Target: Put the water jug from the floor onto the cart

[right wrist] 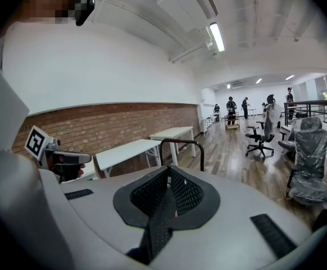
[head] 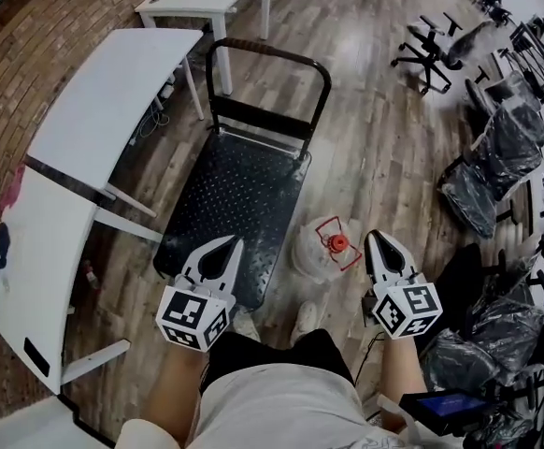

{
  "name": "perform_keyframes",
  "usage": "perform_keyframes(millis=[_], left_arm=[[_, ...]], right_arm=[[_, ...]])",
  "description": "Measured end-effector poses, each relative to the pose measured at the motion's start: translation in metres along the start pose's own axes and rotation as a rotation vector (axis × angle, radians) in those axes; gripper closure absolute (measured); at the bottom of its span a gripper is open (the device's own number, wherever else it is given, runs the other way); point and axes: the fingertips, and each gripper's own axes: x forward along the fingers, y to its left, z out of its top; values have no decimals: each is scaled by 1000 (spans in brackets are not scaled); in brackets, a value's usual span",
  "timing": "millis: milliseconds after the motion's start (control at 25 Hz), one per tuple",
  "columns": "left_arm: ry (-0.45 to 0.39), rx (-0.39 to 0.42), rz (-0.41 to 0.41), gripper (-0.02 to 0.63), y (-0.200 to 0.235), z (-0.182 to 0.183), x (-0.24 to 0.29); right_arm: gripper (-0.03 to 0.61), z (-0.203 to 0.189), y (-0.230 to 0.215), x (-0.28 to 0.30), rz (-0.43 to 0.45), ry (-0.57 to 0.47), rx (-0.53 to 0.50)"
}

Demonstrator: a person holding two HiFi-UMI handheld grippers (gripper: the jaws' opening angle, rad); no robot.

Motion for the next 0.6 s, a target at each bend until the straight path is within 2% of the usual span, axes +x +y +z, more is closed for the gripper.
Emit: perform_keyframes(millis=[160, 360, 600], left_arm=[[57, 6, 19, 614, -19, -19, 37], [150, -6, 40, 614, -35, -61, 77], [194, -43, 81, 614, -42, -110, 112]], right_arm=[[575, -31, -43, 16, 14, 47, 26], [563, -94, -84, 39, 36, 133, 72], [434, -181, -123, 80, 74, 256, 52]])
